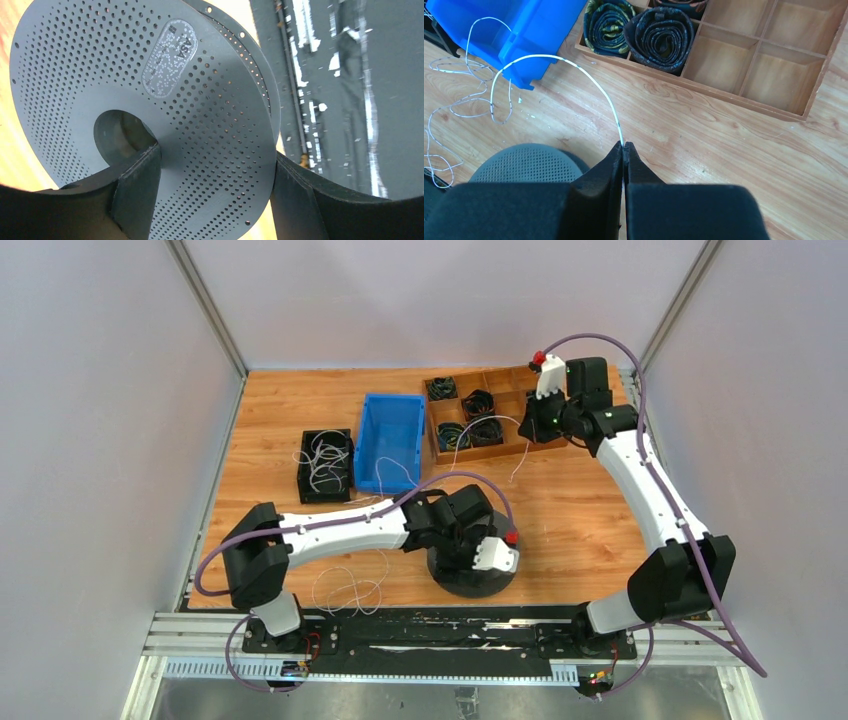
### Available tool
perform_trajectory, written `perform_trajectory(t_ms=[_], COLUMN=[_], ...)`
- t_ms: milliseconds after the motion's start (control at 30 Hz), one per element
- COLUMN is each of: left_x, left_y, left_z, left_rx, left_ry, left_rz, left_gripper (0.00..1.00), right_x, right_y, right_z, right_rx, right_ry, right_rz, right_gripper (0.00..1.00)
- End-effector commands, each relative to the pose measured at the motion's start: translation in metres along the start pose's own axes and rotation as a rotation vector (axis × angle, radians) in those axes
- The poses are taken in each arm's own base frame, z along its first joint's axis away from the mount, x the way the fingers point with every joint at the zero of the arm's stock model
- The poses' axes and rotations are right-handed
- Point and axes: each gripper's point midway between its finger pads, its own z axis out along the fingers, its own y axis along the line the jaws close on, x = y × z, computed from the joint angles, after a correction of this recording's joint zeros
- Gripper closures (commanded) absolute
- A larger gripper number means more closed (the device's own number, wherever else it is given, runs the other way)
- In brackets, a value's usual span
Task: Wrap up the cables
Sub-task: Pick up the cable reel from the center of the board, then place the cable reel at the center of the board.
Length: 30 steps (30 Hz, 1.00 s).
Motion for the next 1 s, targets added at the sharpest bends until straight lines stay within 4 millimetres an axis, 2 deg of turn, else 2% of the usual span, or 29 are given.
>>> perform_trajectory(t_ms=[0, 167, 533, 667, 967], left_x=[-0.034, -0.039, -0.043, -0.043, -0.032], left_y=[-0.009, -0.001, 0.038, 0.057, 0.076], left_z=[-0.030, -0.045, -0.074, -0.085, -0.092], left_rx=[0.062, 0.133, 0.246, 0.271, 0.291], left_ry=[-0.155, -0.275, -0.579, -0.684, -0.782], left_rz=[-0.076, -0.228, -0.601, -0.702, -0.865], left_gripper=[0.40, 0.41, 0.45, 0.46, 0.47], right_x=[-0.015, -0.013, -0.012, -0.011, -0.009], right_y=[-0.002, -0.002, -0.004, -0.005, -0.005], right_z=[-0.013, -0.010, -0.003, 0.002, 0.009], right_rx=[0.005, -0.003, -0.008, -0.012, -0.028], right_ry=[-0.029, -0.019, -0.004, 0.007, 0.023], right_rz=[-0.020, -0.016, -0.011, -0.006, 0.002], right_gripper=[0.99, 0.99, 0.99, 0.99, 0.99])
